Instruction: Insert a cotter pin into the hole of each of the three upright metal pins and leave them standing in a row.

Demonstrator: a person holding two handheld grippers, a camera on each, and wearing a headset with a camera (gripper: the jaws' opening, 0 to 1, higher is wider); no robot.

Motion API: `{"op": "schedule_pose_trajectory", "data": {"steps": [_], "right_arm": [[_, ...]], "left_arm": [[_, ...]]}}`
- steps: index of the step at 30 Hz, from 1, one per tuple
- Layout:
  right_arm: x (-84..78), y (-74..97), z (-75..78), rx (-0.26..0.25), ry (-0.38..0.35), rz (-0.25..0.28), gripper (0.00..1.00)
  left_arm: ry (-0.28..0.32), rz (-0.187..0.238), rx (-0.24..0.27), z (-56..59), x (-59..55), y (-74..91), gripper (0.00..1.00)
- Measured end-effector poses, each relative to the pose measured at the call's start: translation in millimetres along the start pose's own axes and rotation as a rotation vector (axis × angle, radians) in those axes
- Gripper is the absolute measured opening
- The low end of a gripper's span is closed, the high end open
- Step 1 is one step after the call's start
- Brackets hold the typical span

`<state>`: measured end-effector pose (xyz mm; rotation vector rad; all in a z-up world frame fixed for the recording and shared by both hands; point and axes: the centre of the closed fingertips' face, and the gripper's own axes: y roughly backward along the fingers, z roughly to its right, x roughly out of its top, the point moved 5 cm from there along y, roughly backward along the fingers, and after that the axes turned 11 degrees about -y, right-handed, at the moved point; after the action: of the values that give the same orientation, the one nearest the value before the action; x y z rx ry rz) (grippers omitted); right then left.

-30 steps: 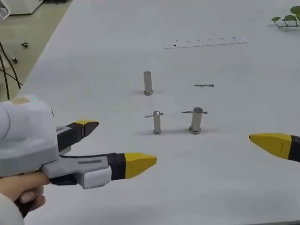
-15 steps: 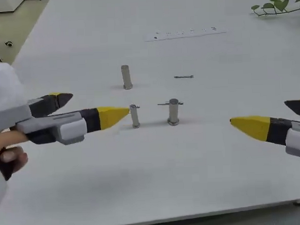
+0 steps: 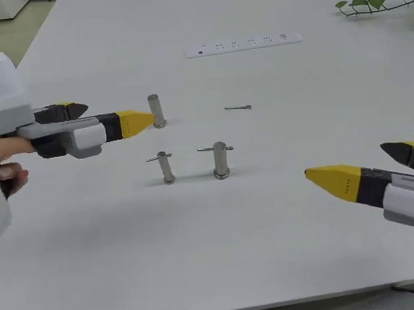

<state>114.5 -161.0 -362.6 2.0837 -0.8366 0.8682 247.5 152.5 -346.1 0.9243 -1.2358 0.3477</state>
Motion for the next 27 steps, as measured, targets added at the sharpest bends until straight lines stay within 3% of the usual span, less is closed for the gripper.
{"op": "schedule_pose_trajectory", "data": {"steps": [9, 17, 27], "right_arm": [[-3.2, -4.8, 5.4, 0.010, -0.013, -0.030, 0.95], [-8.6, -11.7, 5.5, 0.029, -0.018, -0.075, 0.94], [-7.3, -17.0, 5.3, 0.034, -0.030, -0.089, 0.94]], "left_arm": [[-0.040, -0.049, 0.021, -15.6, 1.1, -35.6, 0.70], [-0.086, -0.145, 0.019, -25.3, -16.2, -66.7, 0.59], [-0.059, -0.211, 0.017, -35.9, -34.7, -90.9, 0.48]]}}
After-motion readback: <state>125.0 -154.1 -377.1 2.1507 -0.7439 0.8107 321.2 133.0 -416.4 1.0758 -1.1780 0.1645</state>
